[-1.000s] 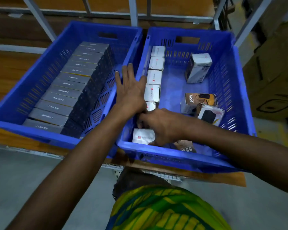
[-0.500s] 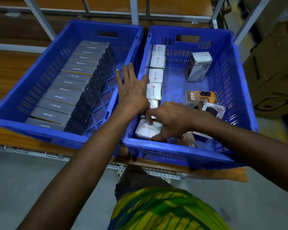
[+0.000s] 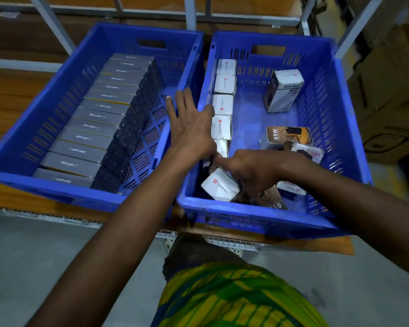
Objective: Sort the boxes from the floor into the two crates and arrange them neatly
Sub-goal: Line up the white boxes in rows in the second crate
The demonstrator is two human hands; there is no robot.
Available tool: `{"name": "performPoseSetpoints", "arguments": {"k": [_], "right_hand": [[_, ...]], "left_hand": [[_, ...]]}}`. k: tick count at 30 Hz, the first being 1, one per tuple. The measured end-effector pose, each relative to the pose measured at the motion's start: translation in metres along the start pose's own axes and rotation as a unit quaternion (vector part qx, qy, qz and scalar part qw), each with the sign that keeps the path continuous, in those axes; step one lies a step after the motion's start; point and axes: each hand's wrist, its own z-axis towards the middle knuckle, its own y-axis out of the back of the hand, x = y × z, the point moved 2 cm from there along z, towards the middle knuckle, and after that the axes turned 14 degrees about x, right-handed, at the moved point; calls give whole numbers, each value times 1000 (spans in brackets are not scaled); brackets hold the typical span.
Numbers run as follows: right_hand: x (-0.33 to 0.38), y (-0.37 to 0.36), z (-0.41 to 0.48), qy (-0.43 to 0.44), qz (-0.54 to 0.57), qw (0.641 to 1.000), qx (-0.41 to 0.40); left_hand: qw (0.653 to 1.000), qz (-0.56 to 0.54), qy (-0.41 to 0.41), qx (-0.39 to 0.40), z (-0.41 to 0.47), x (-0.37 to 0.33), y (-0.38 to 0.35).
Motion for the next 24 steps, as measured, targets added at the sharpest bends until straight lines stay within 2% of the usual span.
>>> {"name": "performPoseSetpoints", "arguments": {"k": [5, 12, 15, 18, 22, 24], "right_hand": [[-9, 2, -7, 27, 59, 995, -71], [19, -20, 15, -8, 161, 973, -168], [18, -20, 11, 10, 298, 947, -122], [10, -9, -5, 41, 484, 874, -11], [0, -2, -7, 27, 498, 867, -16], [-4, -6, -1, 2, 475, 879, -30]], "left_hand": [[1000, -22, -3, -19, -2, 2, 3], [999, 34, 4, -28, -5, -2, 7], [998, 48, 6, -28, -6, -3, 8], [999, 36, 2, -27, -7, -2, 8], [999, -37, -14, -27, -7, 4, 8], [993, -114, -37, 4, -8, 11, 12]]}}
